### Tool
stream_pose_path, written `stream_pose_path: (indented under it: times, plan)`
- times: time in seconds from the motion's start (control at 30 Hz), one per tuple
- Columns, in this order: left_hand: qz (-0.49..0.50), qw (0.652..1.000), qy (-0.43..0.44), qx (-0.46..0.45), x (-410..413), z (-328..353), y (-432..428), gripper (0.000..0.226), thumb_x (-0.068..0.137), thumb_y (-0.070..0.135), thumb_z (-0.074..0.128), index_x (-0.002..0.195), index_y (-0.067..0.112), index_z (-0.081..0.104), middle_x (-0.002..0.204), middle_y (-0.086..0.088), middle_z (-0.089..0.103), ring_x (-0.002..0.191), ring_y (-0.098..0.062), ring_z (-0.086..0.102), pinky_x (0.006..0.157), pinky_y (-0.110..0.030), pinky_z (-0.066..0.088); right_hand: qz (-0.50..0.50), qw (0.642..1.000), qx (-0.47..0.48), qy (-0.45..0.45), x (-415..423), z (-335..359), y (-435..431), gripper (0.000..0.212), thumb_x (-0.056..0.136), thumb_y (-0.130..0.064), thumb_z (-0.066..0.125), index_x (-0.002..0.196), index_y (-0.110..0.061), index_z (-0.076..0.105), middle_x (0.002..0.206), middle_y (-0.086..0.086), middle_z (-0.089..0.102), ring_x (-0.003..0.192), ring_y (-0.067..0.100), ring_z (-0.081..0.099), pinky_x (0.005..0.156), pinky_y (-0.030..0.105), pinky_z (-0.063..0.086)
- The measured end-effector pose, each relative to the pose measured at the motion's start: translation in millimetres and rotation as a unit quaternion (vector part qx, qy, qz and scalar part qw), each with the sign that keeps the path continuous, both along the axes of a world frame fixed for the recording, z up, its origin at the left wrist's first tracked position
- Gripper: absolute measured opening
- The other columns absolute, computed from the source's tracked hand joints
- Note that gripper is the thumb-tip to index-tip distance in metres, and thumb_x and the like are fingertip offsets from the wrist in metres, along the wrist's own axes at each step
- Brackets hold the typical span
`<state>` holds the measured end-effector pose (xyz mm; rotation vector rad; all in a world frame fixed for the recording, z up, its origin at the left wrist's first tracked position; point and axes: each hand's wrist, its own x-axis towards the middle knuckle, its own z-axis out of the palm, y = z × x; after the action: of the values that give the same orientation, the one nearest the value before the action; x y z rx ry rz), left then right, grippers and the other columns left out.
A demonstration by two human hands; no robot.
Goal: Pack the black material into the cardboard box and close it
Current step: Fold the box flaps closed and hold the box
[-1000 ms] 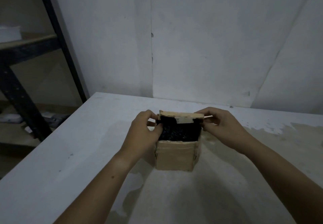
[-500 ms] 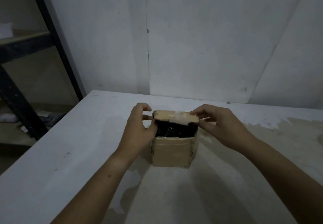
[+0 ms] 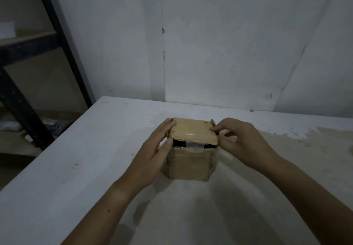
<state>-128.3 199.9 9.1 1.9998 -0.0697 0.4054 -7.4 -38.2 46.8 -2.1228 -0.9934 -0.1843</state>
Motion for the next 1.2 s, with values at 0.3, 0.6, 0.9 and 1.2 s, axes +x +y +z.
stream_pose_path:
  times: [0.3,0.6,0.9,1.2]
  plan:
    - [0.046,0.992,-0.074,0.09,1.0,1.0,-5.0,0.044,0.099,0.026,0.045,0.142,0.018,0.053,0.125,0.009,0.047,0.123,-0.012,0.049,0.1,-0.017,0.041,0.016,1.0,-0.017,-0.004,-14.8,-0.4,-12.7,0.028,0.086,-0.034,0.06,0.112,-0.031,0.068,0.107,-0.024,0.066,0.102,-0.003,0.061,0.087,0.022,0.049]
    - [0.046,0.992,-0.077,0.094,5.8,-2.0,-1.3,0.04,0.1,0.04,0.045,0.127,0.016,0.06,0.131,0.006,0.046,0.131,-0.019,0.046,0.105,-0.034,0.046,0.026,0.999,0.005,-0.029,-13.8,-12.4,-7.8,0.025,0.086,-0.032,0.069,0.108,-0.022,0.067,0.12,-0.016,0.057,0.115,0.006,0.056,0.085,0.033,0.054]
    - [0.044,0.982,0.092,-0.16,21.4,4.6,-19.8,0.026,0.095,0.061,0.038,0.107,0.044,0.054,0.151,0.026,0.034,0.138,-0.006,0.037,0.111,-0.036,0.035,-0.038,0.981,0.113,0.152,-22.3,-22.5,5.8,0.009,0.092,-0.035,0.061,0.092,-0.032,0.069,0.143,-0.018,0.048,0.124,-0.001,0.053,0.098,0.03,0.05]
    - [0.022,0.984,0.138,-0.108,23.4,7.8,-20.7,0.043,0.107,0.038,0.026,0.142,0.056,0.009,0.144,0.022,0.028,0.122,-0.004,0.044,0.1,-0.028,0.04,-0.105,0.957,0.193,0.191,-33.2,-33.3,24.5,0.012,0.091,-0.01,0.062,0.087,-0.02,0.065,0.097,-0.009,0.07,0.091,-0.003,0.065,0.073,0.018,0.049]
